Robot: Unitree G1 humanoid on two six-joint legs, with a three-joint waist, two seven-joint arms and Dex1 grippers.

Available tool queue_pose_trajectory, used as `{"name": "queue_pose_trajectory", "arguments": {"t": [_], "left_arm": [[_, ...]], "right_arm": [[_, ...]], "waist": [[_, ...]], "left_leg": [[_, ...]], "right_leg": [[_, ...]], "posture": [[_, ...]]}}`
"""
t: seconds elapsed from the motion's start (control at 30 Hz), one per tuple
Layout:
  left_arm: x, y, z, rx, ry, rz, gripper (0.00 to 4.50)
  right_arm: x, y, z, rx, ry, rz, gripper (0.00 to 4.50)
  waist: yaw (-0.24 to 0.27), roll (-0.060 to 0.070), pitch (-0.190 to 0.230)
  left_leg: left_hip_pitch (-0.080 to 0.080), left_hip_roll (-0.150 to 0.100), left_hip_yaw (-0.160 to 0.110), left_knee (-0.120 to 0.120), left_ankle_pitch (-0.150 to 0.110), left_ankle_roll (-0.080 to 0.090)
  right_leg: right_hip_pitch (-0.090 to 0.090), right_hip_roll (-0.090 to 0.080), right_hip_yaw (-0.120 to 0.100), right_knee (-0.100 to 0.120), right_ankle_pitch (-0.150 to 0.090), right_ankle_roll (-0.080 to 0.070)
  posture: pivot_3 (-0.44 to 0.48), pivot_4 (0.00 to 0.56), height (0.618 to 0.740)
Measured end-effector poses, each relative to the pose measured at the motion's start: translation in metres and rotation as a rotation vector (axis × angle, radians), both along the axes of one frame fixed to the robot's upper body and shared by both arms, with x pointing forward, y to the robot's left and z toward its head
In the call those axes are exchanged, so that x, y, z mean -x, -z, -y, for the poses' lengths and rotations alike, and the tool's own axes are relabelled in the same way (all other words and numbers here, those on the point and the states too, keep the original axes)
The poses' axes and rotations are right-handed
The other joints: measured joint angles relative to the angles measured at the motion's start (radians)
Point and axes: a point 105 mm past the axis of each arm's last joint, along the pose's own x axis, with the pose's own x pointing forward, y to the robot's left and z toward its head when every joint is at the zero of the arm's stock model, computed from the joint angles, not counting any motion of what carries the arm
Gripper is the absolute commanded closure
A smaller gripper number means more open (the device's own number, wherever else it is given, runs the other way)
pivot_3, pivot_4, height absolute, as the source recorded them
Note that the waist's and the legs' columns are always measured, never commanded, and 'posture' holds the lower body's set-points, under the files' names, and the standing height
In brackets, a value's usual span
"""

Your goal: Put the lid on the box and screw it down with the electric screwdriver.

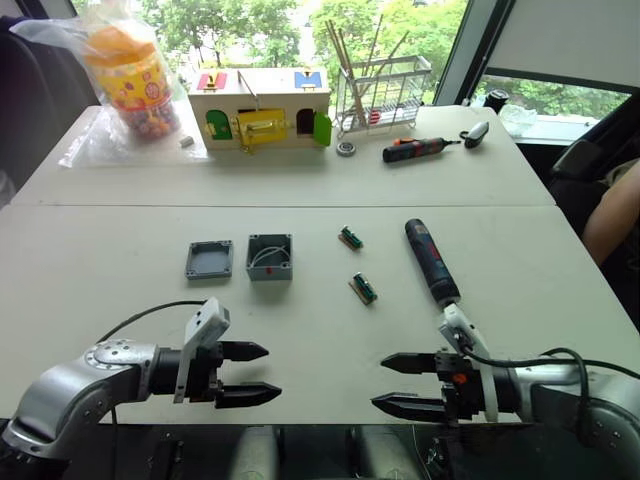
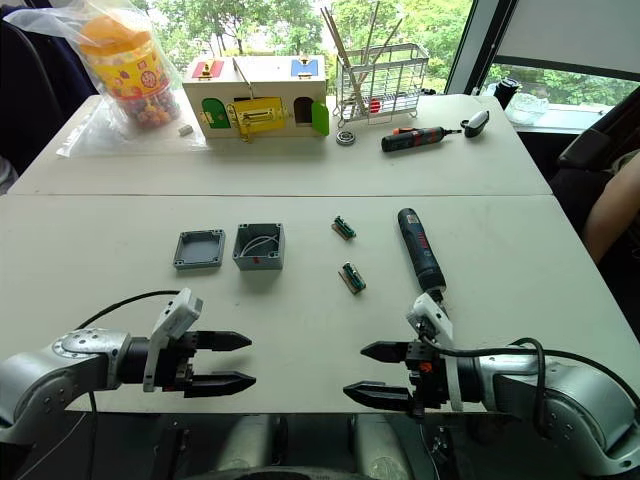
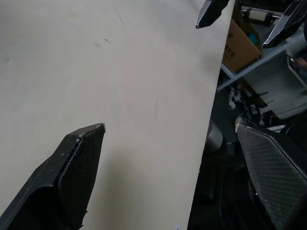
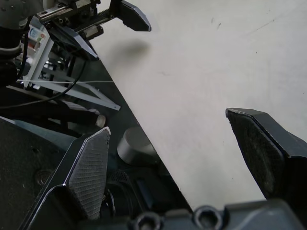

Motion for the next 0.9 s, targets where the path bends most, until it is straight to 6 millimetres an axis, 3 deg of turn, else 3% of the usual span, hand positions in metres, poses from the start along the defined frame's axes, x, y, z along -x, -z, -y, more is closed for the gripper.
{"name": "queue_pose_trajectory", "arguments": {"t": [0.9], "left_arm": [[-0.0051, -0.0039, 0.0017, 0.022, -0.012, -0.002, 0.00]], "right_arm": [[-0.0053, -0.0036, -0.0056, -0.035, 0.043, 0.011, 0.15]], "waist": [[0.000, 0.000, 0.000]], "left_leg": [[0.000, 0.000, 0.000, 0.000, 0.000, 0.000]], "right_leg": [[0.000, 0.000, 0.000, 0.000, 0.000, 0.000]], "posture": [[0.000, 0.150, 0.736]]}}
